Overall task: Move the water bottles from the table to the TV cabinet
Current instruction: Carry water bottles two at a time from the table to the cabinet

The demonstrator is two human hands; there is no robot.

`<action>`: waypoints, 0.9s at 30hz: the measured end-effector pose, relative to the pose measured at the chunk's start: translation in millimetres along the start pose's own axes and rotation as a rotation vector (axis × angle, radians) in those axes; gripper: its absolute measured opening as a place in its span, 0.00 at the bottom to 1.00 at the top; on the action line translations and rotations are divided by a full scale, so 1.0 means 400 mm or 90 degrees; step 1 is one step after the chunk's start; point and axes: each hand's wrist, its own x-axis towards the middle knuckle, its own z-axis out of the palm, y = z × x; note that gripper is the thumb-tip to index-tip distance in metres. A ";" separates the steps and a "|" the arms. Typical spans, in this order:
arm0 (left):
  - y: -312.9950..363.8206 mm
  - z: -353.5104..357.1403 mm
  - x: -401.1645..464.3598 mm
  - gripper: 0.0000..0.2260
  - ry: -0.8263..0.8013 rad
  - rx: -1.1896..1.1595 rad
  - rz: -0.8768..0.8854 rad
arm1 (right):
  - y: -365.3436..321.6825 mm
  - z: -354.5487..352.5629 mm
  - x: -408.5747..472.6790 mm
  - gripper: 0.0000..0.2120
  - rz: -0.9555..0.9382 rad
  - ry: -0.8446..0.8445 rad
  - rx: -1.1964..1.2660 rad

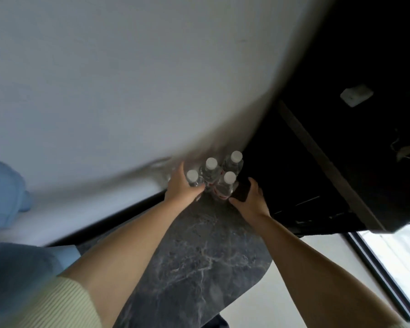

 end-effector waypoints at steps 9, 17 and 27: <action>0.225 -0.162 -0.090 0.30 0.051 0.298 0.187 | -0.235 -0.210 -0.105 0.29 -0.176 0.073 -0.286; 0.229 -0.252 -0.228 0.26 0.101 0.408 0.238 | -0.344 -0.251 -0.236 0.25 -0.203 0.031 -0.421; 0.207 -0.330 -0.418 0.24 0.253 0.383 0.058 | -0.431 -0.219 -0.314 0.25 -0.463 -0.012 -0.538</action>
